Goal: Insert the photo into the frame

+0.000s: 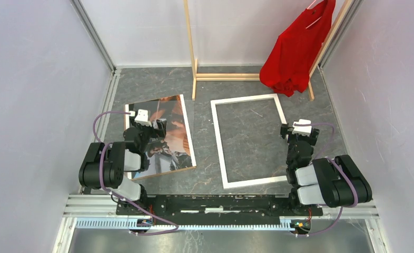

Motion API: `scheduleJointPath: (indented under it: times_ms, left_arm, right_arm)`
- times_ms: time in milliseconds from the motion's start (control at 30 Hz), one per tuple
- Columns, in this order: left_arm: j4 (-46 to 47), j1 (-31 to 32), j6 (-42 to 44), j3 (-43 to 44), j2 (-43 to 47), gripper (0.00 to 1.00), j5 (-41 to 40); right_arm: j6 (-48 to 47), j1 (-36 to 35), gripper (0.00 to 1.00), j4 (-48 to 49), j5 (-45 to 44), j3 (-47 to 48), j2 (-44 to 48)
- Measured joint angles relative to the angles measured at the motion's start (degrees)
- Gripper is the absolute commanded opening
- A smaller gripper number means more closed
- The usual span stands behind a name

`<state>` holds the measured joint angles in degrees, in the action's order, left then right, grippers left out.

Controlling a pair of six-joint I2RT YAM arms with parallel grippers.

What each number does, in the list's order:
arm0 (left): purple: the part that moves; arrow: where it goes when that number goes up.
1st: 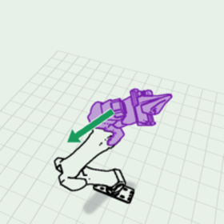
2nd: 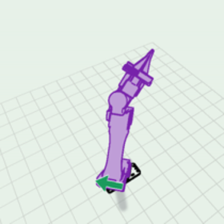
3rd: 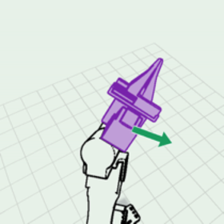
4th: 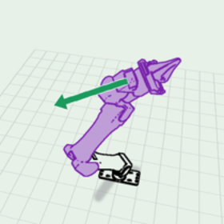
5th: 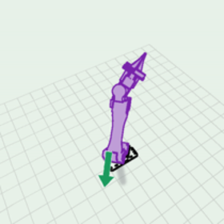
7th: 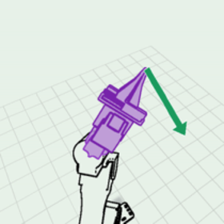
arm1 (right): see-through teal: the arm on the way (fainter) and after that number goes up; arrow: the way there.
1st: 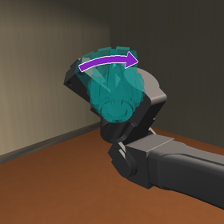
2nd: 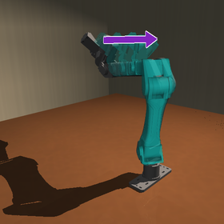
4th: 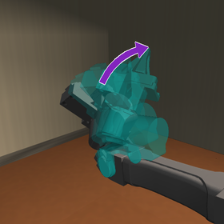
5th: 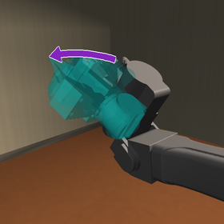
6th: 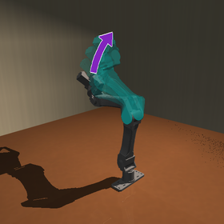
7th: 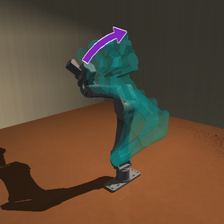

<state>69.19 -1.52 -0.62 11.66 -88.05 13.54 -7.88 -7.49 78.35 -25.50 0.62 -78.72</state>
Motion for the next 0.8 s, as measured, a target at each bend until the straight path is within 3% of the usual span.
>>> scheduleJointPath:
  times_ms: [633, 700, 800]
  left_arm:
    - [-1.9, -0.26, -0.02, 0.33, 0.7, 1.0, -0.48]
    - [-8.61, -0.76, -0.04, 2.82, 2.89, 1.0, -1.16]
    - [-20.7, -2.12, 0.02, 10.23, 6.49, 1.0, -0.61]
  right_arm:
    - [0.04, 0.0, 0.98, -1.09, -0.5, 0.0, 0.83]
    - [0.83, -0.2, 0.98, -6.69, -1.9, 0.35, 4.11]
    - [5.57, -0.24, 0.98, -28.11, -6.91, 10.27, 6.29]
